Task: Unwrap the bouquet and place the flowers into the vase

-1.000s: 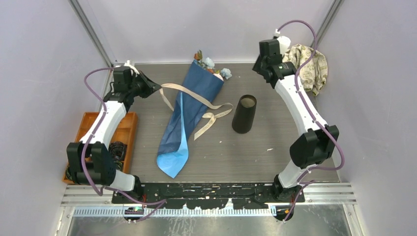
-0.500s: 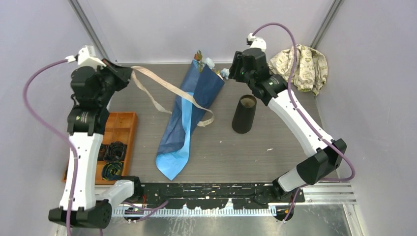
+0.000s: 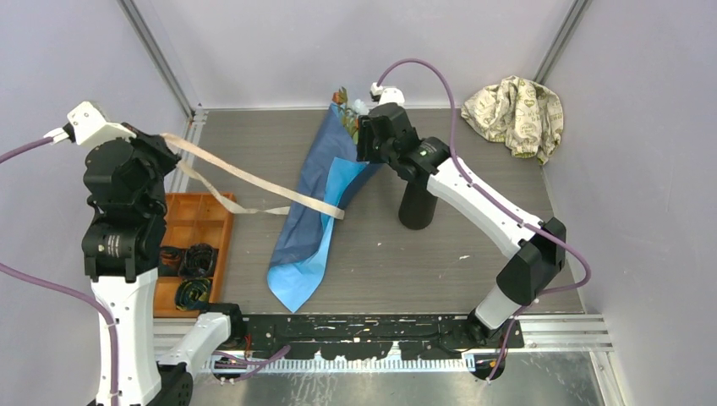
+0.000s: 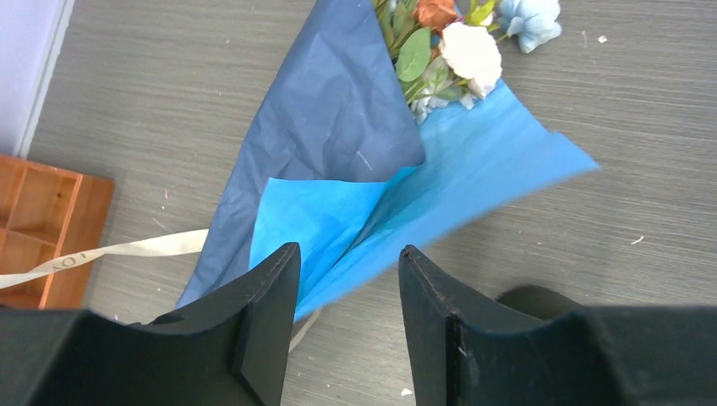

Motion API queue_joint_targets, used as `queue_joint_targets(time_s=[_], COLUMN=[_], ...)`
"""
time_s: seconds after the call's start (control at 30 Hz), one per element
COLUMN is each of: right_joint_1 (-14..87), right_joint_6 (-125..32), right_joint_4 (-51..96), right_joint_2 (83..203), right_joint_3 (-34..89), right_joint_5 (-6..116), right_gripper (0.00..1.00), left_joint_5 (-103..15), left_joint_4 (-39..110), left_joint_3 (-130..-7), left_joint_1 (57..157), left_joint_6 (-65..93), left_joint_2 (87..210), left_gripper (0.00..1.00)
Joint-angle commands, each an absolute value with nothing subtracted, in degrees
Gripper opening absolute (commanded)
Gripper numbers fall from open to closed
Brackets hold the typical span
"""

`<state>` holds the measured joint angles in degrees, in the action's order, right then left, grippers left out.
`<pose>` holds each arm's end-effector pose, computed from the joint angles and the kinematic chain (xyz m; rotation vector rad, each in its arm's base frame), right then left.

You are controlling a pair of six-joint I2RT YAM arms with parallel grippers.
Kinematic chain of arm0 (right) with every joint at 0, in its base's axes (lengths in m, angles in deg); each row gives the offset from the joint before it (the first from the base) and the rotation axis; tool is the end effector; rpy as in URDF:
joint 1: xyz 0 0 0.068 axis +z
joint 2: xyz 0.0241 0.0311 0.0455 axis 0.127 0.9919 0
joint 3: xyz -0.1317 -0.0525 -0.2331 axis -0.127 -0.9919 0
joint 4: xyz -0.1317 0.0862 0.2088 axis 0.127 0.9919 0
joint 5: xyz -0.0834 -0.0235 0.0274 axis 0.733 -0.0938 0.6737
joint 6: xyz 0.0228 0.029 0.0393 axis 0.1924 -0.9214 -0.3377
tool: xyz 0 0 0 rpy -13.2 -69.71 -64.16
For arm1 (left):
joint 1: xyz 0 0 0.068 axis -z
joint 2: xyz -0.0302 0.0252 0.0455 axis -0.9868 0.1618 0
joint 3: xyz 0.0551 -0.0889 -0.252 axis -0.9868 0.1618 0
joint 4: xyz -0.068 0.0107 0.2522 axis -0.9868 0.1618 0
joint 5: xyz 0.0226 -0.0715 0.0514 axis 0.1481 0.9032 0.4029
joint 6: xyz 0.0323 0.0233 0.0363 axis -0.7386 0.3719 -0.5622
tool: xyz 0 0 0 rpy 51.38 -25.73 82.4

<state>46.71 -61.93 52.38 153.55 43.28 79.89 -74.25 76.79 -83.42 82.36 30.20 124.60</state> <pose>0.2889 0.2238 0.3834 -0.1294 2.0885 0.3465 0.1301 0.0097 0.5038 -0.6489 1.5055 -0.0743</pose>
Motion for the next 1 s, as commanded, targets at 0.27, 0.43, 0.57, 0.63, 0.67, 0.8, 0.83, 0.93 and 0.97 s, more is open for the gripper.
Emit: queue_joint_targets(time_s=[0.27,0.43,0.57,0.63,0.67,0.8,0.83,0.93,0.97], right_joint_1=[50.08,50.41,52.36,53.45,53.85,54.86,55.02,55.3,55.34], right_joint_6=[-62.49,-65.86,-67.89,-68.79,-69.15,-70.52,-70.76,-71.8,-72.29], right_joint_4=[52.94,53.86,52.0,51.71,51.61,52.36,52.76,54.97,56.33], right_joint_2=[158.84,162.2,162.11,161.69,161.54,160.49,159.98,157.69,157.22], right_joint_3=[49.74,46.55,39.78,37.14,36.1,33.56,33.26,32.59,32.79], right_joint_5=[79.0,75.18,74.97,75.75,76.04,78.05,79.16,83.4,84.99], right_gripper=[0.52,0.51,0.51,0.51,0.5,0.5,0.5,0.5,0.51], left_joint_5=[-99.93,-86.87,-73.98,-67.35,-64.41,-45.27,-39.37,-27.95,-27.72], left_joint_4=[88.66,87.07,82.7,80.28,78.74,66.52,62.35,54.71,54.31], left_joint_3=[-85.2,-83.05,-78.54,-75.98,-74.55,-66.3,-64.01,-59.55,-59.14], left_joint_1=[81.65,80.99,80.97,80.95,80.95,81.03,81.08,83.61,85.29], left_joint_6=[30.5,32.89,32.76,32.74,32.97,34.62,35.6,36.42,35.19], left_joint_2=[131.04,131.85,133.24,133.97,134.28,134.78,135.27,137.5,138.3], left_gripper=[0.12,0.24,0.42,0.45,0.45,0.45,0.45,0.45,0.45])
